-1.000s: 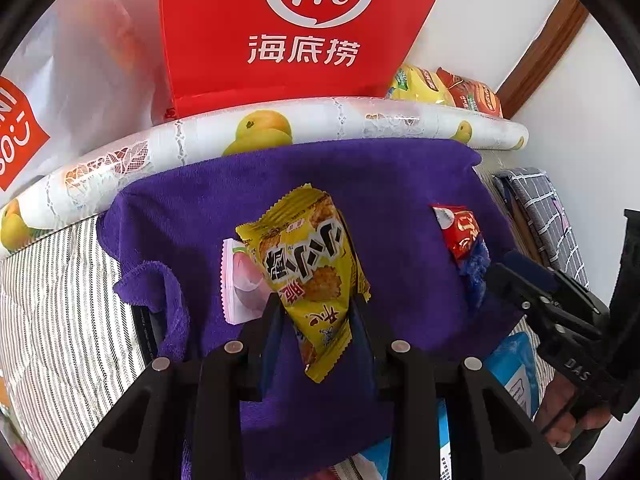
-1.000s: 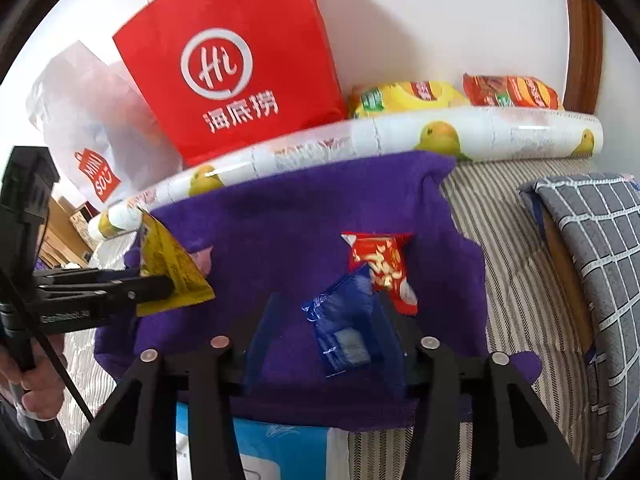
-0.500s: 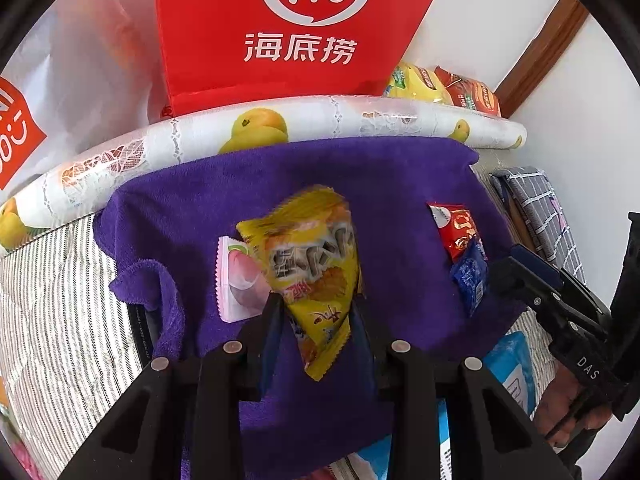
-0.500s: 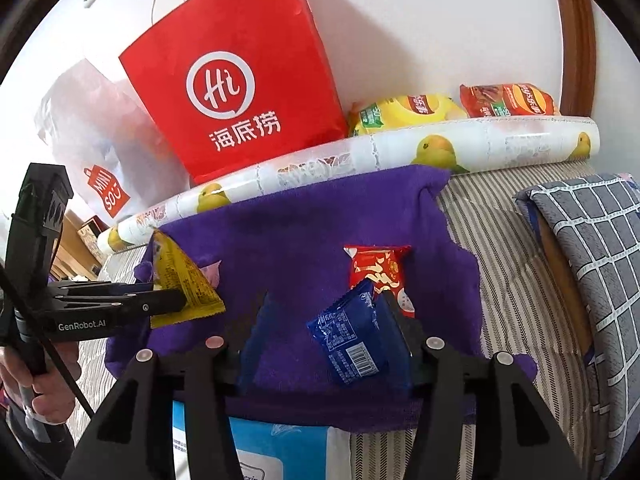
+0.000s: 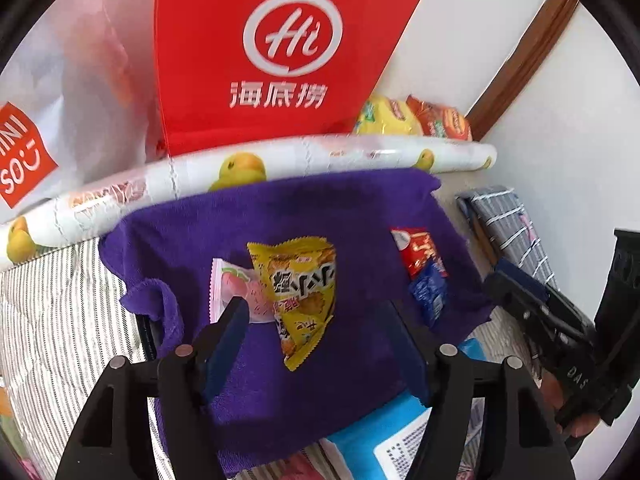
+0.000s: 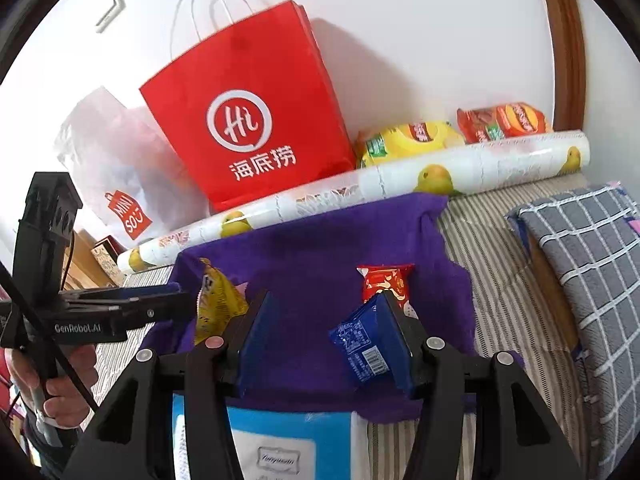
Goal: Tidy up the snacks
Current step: 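Lower both packets onto the purple towel and open both grippers, then withdraw both grippers from the towel back toward the snack pile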
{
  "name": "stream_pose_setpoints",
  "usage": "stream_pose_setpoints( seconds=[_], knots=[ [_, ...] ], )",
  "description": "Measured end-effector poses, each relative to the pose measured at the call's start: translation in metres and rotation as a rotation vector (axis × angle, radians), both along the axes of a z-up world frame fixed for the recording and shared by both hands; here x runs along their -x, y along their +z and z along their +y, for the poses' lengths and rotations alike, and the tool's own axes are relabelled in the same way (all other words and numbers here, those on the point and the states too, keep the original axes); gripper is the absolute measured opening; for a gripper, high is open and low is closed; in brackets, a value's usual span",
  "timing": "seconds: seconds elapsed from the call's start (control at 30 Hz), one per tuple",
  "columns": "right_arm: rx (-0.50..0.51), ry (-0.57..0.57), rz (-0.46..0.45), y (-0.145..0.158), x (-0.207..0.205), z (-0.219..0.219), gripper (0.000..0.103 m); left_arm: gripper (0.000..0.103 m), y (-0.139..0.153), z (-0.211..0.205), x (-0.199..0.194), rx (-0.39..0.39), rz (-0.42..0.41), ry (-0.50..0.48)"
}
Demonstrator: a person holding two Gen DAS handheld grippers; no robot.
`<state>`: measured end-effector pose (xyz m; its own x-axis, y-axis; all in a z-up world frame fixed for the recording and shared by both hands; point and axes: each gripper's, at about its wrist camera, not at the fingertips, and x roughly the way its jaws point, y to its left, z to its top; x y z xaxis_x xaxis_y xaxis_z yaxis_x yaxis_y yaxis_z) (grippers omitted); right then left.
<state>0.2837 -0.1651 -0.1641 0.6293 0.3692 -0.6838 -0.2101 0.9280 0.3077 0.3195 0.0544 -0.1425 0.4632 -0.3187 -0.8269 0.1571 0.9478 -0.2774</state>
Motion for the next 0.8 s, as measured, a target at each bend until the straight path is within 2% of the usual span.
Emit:
stream_pose_setpoints(
  seconds=[0.17, 0.37, 0.57, 0.67, 0.8],
  knots=[
    [0.040, -0.007, -0.020, 0.015, 0.018, 0.002, 0.061, 0.069, 0.016, 0.003, 0.008, 0.055, -0.022, 0.008],
    [0.045, -0.008, -0.034, 0.035, 0.046, -0.001, 0.068, 0.071, 0.037, 0.003, 0.024, 0.070, -0.068, 0.013],
    [0.057, -0.012, -0.015, 0.041, 0.076, -0.005, 0.068, 0.071, 0.056, -0.007, 0.041, 0.012, -0.129, 0.007],
    [0.064, -0.015, 0.011, 0.039, 0.087, -0.008, 0.068, 0.071, 0.060, -0.015, 0.046, -0.021, -0.133, 0.001],
    [0.071, -0.016, 0.024, 0.039, 0.107, -0.013, 0.068, 0.071, 0.064, -0.019, 0.054, -0.007, -0.150, 0.007]
  ],
)
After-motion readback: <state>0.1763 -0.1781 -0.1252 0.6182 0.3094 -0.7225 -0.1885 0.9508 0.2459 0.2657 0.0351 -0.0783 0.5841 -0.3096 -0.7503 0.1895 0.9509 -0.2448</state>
